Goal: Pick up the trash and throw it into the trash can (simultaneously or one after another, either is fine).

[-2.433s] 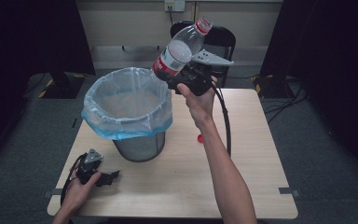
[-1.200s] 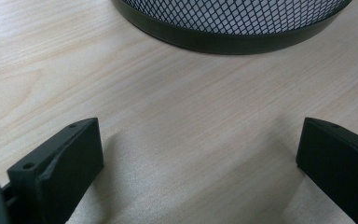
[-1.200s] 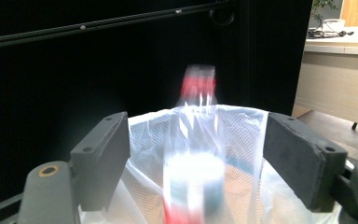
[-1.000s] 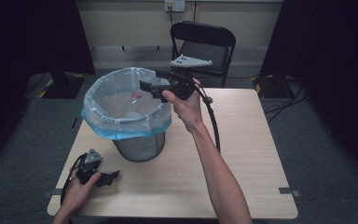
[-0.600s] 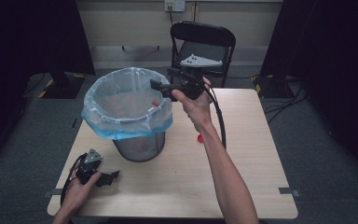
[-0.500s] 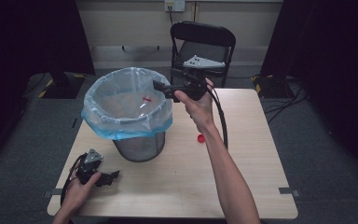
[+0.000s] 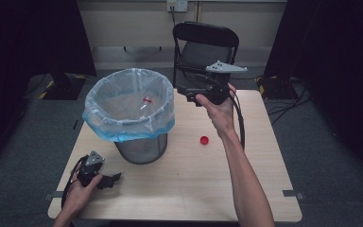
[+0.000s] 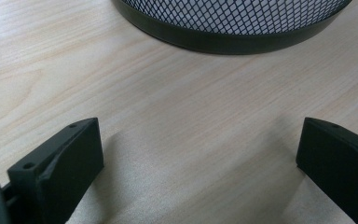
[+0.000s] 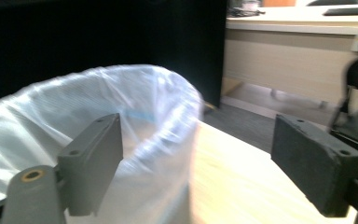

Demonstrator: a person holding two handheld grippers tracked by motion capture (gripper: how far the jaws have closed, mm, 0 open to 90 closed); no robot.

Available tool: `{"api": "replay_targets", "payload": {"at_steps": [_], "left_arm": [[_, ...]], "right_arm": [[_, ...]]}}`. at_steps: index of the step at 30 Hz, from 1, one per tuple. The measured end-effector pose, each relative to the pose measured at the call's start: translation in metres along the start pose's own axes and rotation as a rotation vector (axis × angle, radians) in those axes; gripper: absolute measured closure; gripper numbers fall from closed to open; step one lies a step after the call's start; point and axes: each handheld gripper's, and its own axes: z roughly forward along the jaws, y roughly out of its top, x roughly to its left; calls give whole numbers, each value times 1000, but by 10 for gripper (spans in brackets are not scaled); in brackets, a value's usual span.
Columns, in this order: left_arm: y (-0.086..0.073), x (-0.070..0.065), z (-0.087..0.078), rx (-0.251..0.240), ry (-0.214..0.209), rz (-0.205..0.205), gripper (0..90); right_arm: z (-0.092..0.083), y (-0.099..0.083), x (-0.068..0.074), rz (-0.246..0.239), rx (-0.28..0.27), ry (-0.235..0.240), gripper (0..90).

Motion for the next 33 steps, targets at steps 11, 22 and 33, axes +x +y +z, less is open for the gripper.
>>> {"api": "replay_targets", "payload": {"at_steps": [11,22,33], "left_arm": [[0,0,0,-1,0,0,0],[0,0,0,0,0,0,0],[0,0,0,0,0,0,0]], "right_arm": [[-6,-24,-14,-2,83,-42,180],[-16,-53,-28,2,148,-79,239],[-16,-93,-43,-13,238,-105,308]]}}
